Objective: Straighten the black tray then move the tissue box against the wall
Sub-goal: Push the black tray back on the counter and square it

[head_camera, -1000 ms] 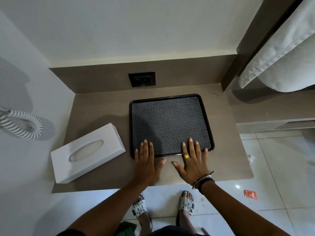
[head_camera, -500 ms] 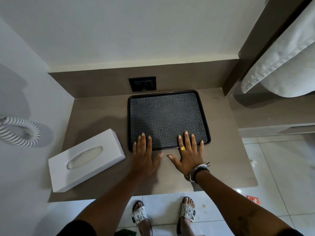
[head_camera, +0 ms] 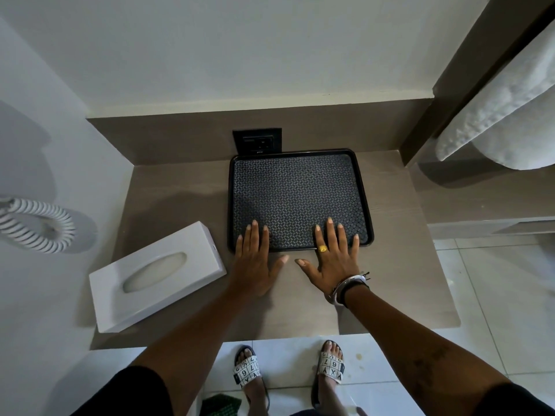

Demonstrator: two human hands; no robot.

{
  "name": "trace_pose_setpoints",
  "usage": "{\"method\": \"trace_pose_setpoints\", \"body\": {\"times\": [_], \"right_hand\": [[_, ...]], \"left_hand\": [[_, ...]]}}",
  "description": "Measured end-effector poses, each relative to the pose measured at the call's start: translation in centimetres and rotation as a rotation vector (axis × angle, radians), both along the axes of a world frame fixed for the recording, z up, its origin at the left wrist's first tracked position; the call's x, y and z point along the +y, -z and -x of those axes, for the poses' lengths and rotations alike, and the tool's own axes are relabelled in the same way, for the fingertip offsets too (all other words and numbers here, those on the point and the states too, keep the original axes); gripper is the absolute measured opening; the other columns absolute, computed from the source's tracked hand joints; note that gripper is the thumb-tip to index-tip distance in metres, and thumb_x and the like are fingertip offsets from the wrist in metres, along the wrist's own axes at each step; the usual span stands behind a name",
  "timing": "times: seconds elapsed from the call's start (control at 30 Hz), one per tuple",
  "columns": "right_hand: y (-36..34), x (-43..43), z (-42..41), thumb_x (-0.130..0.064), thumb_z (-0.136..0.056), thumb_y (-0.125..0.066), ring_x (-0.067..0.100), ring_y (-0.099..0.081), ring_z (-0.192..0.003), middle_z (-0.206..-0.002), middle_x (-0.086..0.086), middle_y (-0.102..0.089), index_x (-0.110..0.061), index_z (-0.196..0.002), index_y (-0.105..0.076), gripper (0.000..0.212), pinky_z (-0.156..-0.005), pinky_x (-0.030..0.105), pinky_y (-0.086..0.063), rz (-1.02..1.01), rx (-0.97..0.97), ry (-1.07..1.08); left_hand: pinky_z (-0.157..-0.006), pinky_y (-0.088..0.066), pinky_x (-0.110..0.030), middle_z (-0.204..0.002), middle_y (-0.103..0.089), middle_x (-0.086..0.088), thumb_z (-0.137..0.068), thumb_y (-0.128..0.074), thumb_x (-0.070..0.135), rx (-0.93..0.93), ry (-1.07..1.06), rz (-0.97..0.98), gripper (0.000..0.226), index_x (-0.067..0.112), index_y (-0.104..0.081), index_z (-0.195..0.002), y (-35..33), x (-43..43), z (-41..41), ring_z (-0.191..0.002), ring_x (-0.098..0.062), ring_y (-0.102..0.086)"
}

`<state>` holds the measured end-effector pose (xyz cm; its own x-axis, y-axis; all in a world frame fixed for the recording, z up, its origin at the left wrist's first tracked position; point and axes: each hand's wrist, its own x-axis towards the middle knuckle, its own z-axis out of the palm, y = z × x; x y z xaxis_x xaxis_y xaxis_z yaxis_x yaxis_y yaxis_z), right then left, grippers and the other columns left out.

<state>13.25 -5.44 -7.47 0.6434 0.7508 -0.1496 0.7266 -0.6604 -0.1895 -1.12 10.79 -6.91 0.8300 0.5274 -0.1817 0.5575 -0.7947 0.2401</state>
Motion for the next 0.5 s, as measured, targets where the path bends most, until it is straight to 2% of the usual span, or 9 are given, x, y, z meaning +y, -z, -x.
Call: {"method": "trace_pose_setpoints", "body": {"times": [0.17, 0.23, 0.33, 0.4, 0.5], "right_hand": [[-1.8, 0.1, 1.9, -0.077, -0.087, -0.031, 0.034, -0.017, -0.148, -0.163, 0.012, -0.018, -0.021, -0.153, -0.025, 0.087, -0.114, 0.066, -0.011, -0.126, -0.026, -0.135], [-2.3, 0.2, 3.9, -0.074, -0.090, -0.029, 0.033, -0.018, -0.148, -0.163, 0.012, -0.018, -0.021, -0.154, -0.024, 0.083, -0.115, 0.066, -0.017, -0.151, -0.014, -0.293], [-2.0, 0.7, 7.3, -0.067, -0.094, -0.033, 0.033, -0.017, -0.149, -0.163, 0.011, -0.019, -0.021, -0.155, -0.023, 0.077, -0.117, 0.061, -0.020, -0.150, 0.050, -0.532], [-1.6, 1.3, 9.1, -0.067, -0.094, -0.034, 0.035, -0.021, -0.148, -0.162, 0.013, -0.023, -0.021, -0.155, -0.023, 0.077, -0.118, 0.061, -0.020, -0.107, 0.080, -0.598], [-1.4, 3.0, 11.0, -0.071, -0.090, -0.031, 0.038, -0.022, -0.147, -0.163, 0.014, -0.021, -0.022, -0.155, -0.022, 0.082, -0.117, 0.062, -0.018, -0.015, 0.088, -0.606]], "left_hand": [[-0.121, -0.010, -0.048, -0.164, -0.008, -0.016, -0.094, -0.025, 0.063, -0.171, -0.015, 0.017, 0.081, 0.010, -0.017, -0.154, -3.0, 0.6, 0.1, -0.152, -0.030, -0.008], [-0.121, -0.008, -0.048, -0.164, -0.008, -0.016, -0.094, -0.036, 0.059, -0.252, 0.013, -0.028, 0.080, 0.009, -0.017, -0.154, -4.6, 1.9, 1.0, -0.152, -0.029, -0.007], [-0.119, -0.012, -0.053, -0.161, -0.016, -0.022, -0.088, -0.044, 0.063, -0.280, -0.005, -0.105, 0.089, 0.003, -0.027, -0.151, -6.9, 4.9, 3.8, -0.150, -0.034, -0.015], [-0.118, -0.014, -0.057, -0.160, -0.018, -0.026, -0.082, -0.040, 0.074, -0.220, 0.028, -0.127, 0.102, -0.002, -0.030, -0.149, -8.0, 7.4, 6.6, -0.148, -0.041, -0.018], [-0.119, 0.002, -0.049, -0.163, 0.004, -0.019, -0.064, -0.031, 0.094, 0.025, 0.086, -0.091, 0.130, 0.004, -0.008, -0.155, -8.4, 11.5, 11.4, -0.151, -0.036, 0.000]]}}
